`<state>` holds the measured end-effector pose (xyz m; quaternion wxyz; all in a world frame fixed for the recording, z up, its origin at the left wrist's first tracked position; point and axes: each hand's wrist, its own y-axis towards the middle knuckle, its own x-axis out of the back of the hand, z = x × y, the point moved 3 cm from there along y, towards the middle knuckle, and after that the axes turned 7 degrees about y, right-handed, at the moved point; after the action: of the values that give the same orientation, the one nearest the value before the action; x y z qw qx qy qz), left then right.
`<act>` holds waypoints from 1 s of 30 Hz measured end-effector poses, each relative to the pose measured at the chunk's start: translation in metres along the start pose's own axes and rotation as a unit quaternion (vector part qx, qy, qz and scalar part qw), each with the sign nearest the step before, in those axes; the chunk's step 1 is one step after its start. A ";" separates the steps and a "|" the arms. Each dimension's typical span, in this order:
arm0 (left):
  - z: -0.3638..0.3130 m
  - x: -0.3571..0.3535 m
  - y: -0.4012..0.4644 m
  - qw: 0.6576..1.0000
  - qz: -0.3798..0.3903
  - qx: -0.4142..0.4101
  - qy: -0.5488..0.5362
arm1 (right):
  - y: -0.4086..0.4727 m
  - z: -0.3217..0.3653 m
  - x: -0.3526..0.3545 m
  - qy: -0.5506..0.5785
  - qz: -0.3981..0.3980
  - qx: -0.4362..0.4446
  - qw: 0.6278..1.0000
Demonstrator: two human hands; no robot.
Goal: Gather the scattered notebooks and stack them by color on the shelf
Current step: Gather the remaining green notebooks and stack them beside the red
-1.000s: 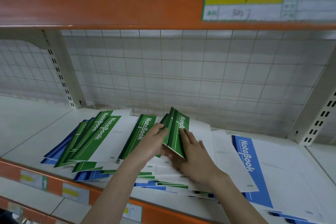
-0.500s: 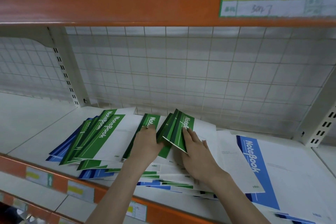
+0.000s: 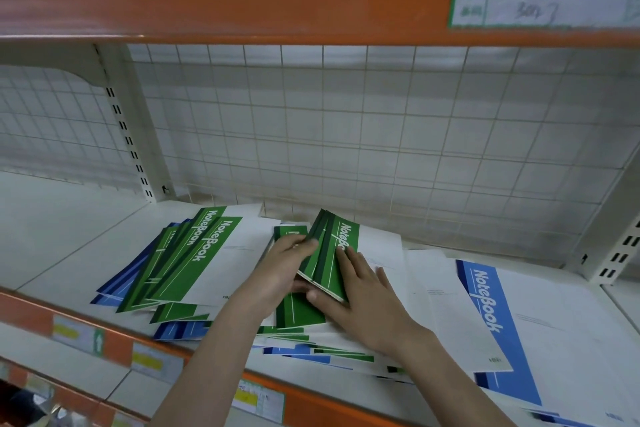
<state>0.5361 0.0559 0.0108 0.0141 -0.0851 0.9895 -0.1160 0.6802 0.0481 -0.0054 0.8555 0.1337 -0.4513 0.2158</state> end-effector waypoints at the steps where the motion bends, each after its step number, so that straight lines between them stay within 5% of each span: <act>1: -0.001 0.000 0.000 1.000 0.000 -0.007 0.009 | 0.001 0.001 0.000 -0.001 -0.005 0.001 1.000; 6: -0.009 0.004 -0.001 0.993 -0.030 -0.056 0.099 | 0.008 0.004 0.001 -0.005 -0.051 0.015 0.999; 7: -0.011 0.010 -0.001 0.973 -0.074 -0.104 0.193 | 0.009 0.005 0.002 -0.001 -0.054 0.016 0.998; 9: -0.014 0.022 -0.004 0.878 -0.174 -0.185 0.405 | 0.009 0.005 0.002 0.006 -0.054 0.017 0.998; 12: -0.008 0.027 -0.006 0.810 -0.185 -0.125 0.543 | 0.008 0.004 0.004 0.023 -0.086 0.023 0.996; 16: 0.001 0.022 -0.005 0.828 -0.130 -0.062 0.542 | 0.005 0.004 0.008 0.033 -0.134 0.045 0.989; 22: -0.002 0.014 -0.001 0.881 -0.099 -0.116 0.448 | 0.002 0.003 0.007 0.029 -0.133 0.058 0.989; 27: -0.001 0.002 0.004 0.987 -0.032 -0.097 0.124 | 0.000 -0.001 0.012 0.056 -0.141 0.063 0.986; 30: 0.002 -0.006 0.009 0.999 0.012 -0.040 -0.023 | -0.002 -0.003 0.016 0.070 -0.138 0.077 0.985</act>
<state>0.5409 0.0650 0.0070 0.0345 -0.0763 0.9937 -0.0743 0.6912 0.0517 0.0058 0.8935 0.2453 -0.3499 0.1385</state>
